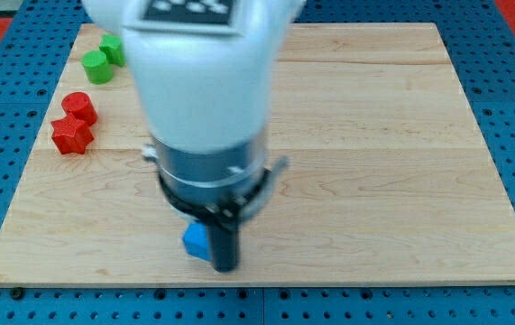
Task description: Go to the top side of the board
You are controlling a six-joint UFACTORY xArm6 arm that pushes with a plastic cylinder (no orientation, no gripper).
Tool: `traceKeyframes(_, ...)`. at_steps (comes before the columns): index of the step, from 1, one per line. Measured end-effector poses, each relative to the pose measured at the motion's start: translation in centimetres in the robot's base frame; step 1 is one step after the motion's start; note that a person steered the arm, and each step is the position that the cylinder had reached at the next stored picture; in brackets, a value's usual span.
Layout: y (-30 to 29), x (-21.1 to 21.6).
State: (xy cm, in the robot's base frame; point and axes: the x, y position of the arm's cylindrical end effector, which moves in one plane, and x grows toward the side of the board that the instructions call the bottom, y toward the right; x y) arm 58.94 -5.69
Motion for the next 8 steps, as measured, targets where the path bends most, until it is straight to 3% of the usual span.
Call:
traceKeyframes(2, -1.7, 0.3)
traceKeyframes(4, -10.8, 1.5)
traceKeyframes(6, -3.2, 0.6)
traceKeyframes(7, -2.1, 0.6)
traceKeyframes(8, 5.5, 1.0)
